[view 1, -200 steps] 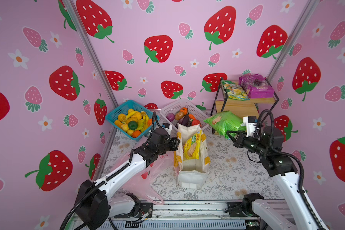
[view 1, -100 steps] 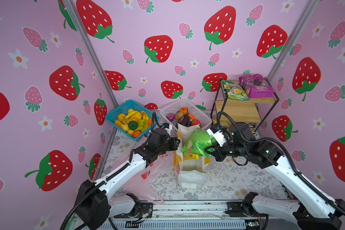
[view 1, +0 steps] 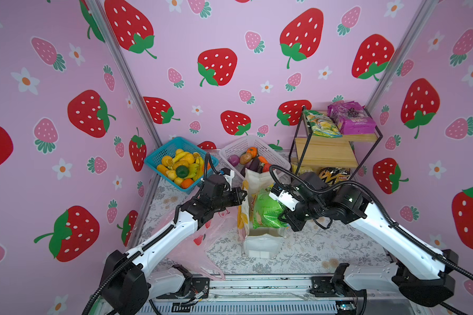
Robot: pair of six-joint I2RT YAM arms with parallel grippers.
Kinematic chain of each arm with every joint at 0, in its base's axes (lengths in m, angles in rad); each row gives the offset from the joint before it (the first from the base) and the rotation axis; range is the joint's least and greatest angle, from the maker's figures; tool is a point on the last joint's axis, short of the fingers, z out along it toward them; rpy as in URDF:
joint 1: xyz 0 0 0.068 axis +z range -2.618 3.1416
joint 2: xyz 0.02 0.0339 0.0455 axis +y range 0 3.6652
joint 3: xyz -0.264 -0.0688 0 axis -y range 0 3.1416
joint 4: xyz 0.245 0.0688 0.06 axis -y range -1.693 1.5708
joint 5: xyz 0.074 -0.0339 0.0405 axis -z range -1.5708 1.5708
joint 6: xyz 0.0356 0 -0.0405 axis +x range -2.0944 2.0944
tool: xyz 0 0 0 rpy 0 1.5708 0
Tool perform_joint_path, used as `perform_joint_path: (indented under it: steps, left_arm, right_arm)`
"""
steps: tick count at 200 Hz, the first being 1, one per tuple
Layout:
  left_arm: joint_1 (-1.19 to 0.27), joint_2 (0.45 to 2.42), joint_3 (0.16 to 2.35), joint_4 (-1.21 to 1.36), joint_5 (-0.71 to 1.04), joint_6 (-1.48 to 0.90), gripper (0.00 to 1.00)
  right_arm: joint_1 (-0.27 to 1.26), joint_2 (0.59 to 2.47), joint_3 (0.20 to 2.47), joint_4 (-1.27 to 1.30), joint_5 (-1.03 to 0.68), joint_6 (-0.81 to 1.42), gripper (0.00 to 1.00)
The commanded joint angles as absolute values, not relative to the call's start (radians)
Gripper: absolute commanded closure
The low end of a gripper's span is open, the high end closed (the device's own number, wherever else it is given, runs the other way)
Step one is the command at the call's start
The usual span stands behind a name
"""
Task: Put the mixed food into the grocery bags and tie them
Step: 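Carry the green snack bag with the right gripper and lower it into the tote, then open the right gripper in the tote and lift it out to the tote rim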
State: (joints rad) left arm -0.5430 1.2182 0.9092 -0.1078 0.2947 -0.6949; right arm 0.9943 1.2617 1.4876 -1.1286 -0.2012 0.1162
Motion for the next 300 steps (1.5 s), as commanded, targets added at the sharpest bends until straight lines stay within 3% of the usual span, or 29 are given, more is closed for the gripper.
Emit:
perform_joint_path:
  steps: [1,65,74,94,111,128,150,183,218,246,272,300]
  left_arm:
    - [-0.538,1.209,0.955,-0.047,0.34,-0.729,1.0]
    - [-0.538,1.211,0.956,-0.022,0.362,-0.766,1.0]
    - [-0.539,1.212,0.956,-0.022,0.365,-0.767,1.0]
    - [-0.538,1.21,0.951,-0.027,0.361,-0.764,1.0]
    - [-0.538,1.213,0.948,-0.025,0.355,-0.761,1.0]
    - [-0.538,1.22,0.948,-0.023,0.355,-0.761,1.0]
    - [-0.538,1.227,0.948,-0.021,0.357,-0.762,1.0]
    - [-0.538,1.227,0.946,-0.024,0.35,-0.757,1.0]
    - [-0.535,1.212,0.94,-0.047,0.326,-0.741,1.0]
    - [-0.528,1.197,0.93,-0.045,0.319,-0.743,1.0]
    - [-0.521,1.196,0.924,-0.036,0.325,-0.75,1.0]
    - [-0.521,1.212,0.901,-0.003,0.339,-0.768,1.0]
  right_arm:
    - [1.003,1.291,1.504,-1.158,-0.243,0.049,1.0]
    - [0.964,1.421,1.399,-1.021,-0.31,0.022,1.0]
    - [0.944,1.426,1.401,-1.01,-0.305,0.028,0.94]
    - [0.916,1.387,1.42,-0.986,-0.291,0.036,0.68]
    - [0.897,1.335,1.435,-0.931,-0.313,0.049,0.51]
    - [0.894,1.315,1.44,-0.863,-0.336,0.059,0.43]
    - [0.895,1.35,1.453,-0.789,-0.294,0.077,0.4]
    - [0.895,1.45,1.464,-0.714,-0.207,0.1,0.43]
    - [0.895,1.474,1.302,-0.695,-0.214,0.134,0.71]
    - [0.889,1.43,1.11,-0.62,-0.277,0.194,0.82]
    - [0.888,1.421,1.006,-0.575,-0.325,0.219,0.84]
    - [0.893,1.458,0.998,-0.506,-0.391,0.225,0.75]
